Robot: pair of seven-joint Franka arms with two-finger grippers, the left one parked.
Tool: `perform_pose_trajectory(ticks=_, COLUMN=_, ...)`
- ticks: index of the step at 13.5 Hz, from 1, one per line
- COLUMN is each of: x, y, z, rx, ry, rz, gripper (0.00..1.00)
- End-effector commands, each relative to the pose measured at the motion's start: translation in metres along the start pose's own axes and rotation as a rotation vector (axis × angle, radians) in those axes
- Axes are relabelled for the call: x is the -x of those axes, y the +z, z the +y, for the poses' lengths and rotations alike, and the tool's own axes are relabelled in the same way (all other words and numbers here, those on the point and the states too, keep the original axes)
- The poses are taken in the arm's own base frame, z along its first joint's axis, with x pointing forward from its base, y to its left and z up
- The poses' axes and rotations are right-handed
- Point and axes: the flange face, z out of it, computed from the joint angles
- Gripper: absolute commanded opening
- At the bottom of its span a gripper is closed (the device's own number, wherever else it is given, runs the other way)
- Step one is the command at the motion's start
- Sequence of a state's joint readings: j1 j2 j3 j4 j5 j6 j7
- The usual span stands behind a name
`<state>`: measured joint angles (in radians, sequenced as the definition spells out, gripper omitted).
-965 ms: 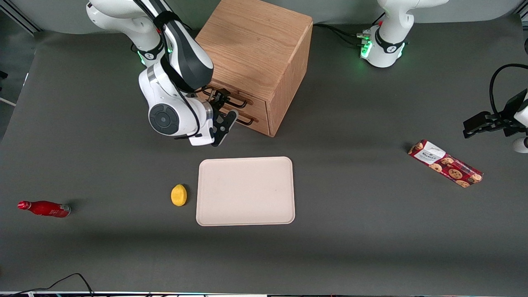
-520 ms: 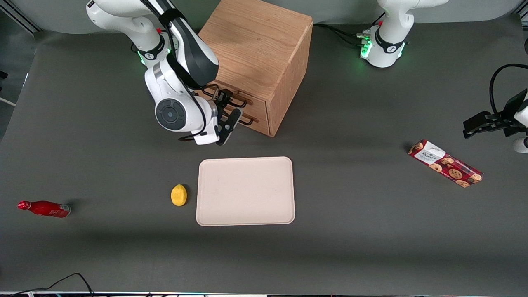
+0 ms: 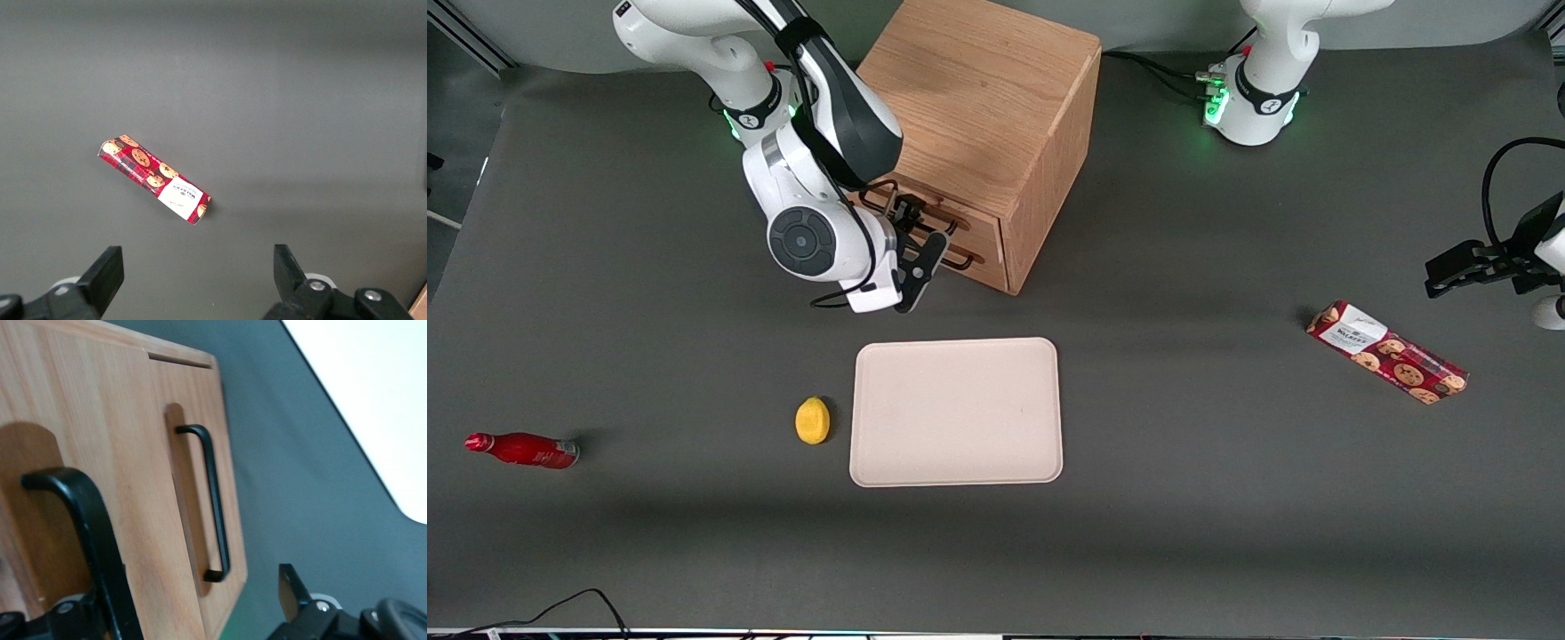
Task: Open upper drawer
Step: 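Pull the upper drawer outward by its handle with the right gripper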
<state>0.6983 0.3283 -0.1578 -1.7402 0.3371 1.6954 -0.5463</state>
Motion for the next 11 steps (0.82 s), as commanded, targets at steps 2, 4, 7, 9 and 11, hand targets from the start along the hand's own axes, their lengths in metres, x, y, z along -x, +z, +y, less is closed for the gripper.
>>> perform_pose_trajectory(ticks=2, x=-0.001, y=-0.001, z=0.013, rx=0.044, ry=-0.024, rz=0.012, gripper=1.0)
perform_pose_trajectory(ticks=4, x=-0.002, y=-0.005, z=0.015, rx=0.05, ry=-0.035, rz=0.023, gripper=1.0)
perform_pose_trajectory(ticks=7, x=0.0, y=-0.013, z=0.024, rx=0.058, ry=-0.058, rz=0.036, gripper=1.0)
perform_pose_trajectory(ticks=9, x=0.0, y=-0.018, z=0.03, rx=0.076, ry=-0.071, rz=0.035, gripper=1.0)
perform_pose_trajectory(ticks=11, x=0.003, y=-0.023, z=0.039, rx=0.086, ry=-0.063, rz=0.039, gripper=1.0)
